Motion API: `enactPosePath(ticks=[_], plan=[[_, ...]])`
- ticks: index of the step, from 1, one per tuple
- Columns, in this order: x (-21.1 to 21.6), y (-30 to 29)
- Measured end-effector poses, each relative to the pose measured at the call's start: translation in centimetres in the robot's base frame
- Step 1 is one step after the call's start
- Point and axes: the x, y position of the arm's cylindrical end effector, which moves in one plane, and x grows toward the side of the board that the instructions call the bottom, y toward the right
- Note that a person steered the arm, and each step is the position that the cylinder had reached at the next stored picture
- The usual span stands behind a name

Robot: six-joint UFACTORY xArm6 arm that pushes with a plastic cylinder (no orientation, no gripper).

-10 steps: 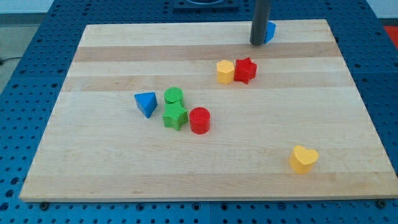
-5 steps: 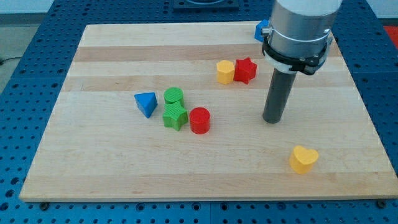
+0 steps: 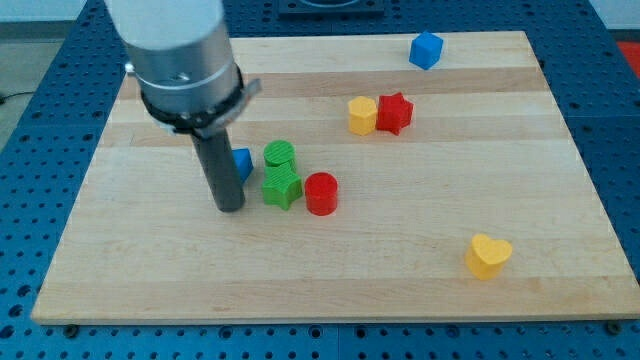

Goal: Push blue triangle beside blue cube

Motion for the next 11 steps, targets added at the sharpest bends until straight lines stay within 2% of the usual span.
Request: enactPosePath(ticks=[2, 3, 4, 5, 6, 7, 8, 11], plan=[[-6.3, 0.0], [-8.2, 0.0], [-8.2, 0.0], [-8.2, 1.6], [-10.6, 6.0], [-13.8, 6.1], [-13.3, 10.3], [-19.6, 13.8]])
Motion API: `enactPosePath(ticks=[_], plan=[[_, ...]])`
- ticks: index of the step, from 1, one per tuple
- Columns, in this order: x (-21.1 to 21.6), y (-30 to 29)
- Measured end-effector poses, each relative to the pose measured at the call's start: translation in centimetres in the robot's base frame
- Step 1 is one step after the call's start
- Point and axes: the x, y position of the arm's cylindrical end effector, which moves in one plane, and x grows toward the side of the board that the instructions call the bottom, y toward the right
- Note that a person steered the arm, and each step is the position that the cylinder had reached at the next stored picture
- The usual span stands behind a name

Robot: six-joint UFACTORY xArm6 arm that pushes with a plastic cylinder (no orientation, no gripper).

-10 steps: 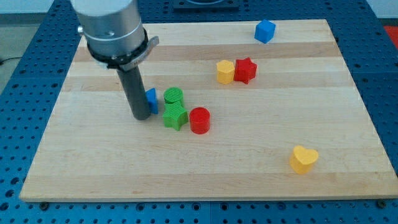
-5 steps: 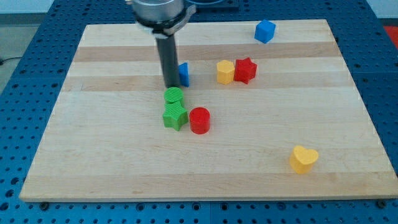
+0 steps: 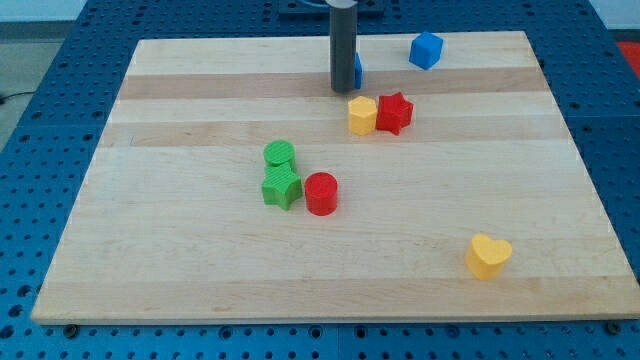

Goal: Push blue triangle beside blue cube

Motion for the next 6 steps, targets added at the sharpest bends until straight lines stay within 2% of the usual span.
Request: enactPosePath(ticks=[3, 4, 5, 6], plan=[[-4.6, -3.3], [-5.3, -2.4], [-5.6, 3.4], [-5.6, 6.5]])
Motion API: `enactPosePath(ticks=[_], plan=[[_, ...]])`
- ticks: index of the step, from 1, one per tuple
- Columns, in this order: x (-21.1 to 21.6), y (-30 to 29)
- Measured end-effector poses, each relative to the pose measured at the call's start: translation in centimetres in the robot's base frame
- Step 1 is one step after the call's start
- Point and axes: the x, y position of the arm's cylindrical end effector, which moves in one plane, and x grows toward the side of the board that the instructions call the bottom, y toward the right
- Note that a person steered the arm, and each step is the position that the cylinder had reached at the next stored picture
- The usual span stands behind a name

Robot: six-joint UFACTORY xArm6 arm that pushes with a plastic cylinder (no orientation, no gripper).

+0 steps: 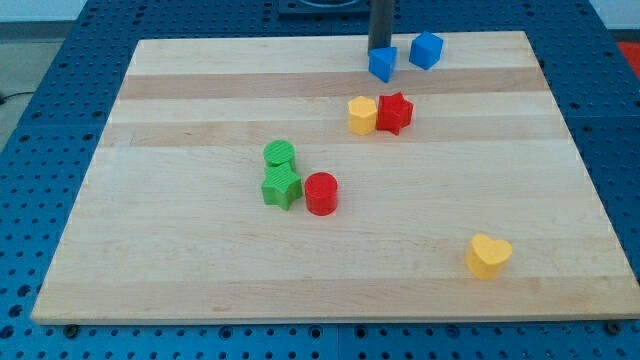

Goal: Push blue triangle beside blue cube

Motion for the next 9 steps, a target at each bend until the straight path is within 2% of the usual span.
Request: enactPosePath(ticks=[1, 3, 4, 5, 6, 7, 8, 9], plan=[[0.0, 0.3], [-0.2, 4.7], [-0.8, -3.8], [0.9, -7.1], [4.1, -0.9], [2.6, 3.1], [2.3, 1.4], [4.7, -0.4]])
